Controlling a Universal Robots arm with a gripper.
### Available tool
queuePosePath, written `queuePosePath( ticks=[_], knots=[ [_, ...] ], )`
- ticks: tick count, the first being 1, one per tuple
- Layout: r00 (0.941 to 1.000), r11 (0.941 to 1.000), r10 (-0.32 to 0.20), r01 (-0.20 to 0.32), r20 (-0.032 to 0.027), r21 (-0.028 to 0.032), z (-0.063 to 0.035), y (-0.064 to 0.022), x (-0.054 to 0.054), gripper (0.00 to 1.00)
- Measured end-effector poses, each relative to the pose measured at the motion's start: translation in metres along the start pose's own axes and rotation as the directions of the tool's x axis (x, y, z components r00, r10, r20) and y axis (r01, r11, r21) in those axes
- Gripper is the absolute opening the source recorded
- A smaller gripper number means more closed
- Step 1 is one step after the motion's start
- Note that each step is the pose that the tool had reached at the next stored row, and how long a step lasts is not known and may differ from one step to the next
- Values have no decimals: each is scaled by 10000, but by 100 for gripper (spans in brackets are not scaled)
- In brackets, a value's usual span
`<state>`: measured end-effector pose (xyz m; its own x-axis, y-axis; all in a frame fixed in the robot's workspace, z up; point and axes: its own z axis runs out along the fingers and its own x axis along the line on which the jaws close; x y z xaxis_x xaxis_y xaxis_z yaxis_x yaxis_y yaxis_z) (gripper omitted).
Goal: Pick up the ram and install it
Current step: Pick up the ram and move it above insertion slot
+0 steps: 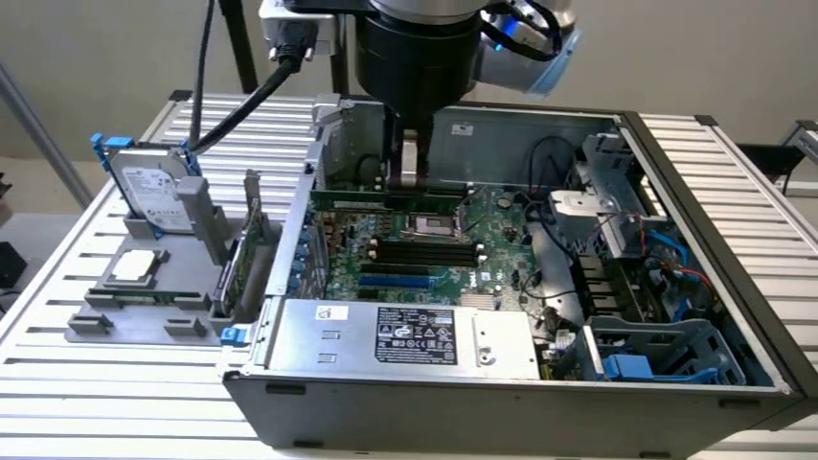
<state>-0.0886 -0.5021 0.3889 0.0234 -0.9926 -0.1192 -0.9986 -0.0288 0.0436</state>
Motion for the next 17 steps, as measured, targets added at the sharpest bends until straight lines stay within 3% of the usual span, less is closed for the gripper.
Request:
queuePosePath(
  ticks=[8,17],
  knots=[
    [10000,10000,1,-1,-4,0,19,-324,-60,13],
    [9997,10000,15,-16,-258,-6,122,-419,-317,13]
  ],
)
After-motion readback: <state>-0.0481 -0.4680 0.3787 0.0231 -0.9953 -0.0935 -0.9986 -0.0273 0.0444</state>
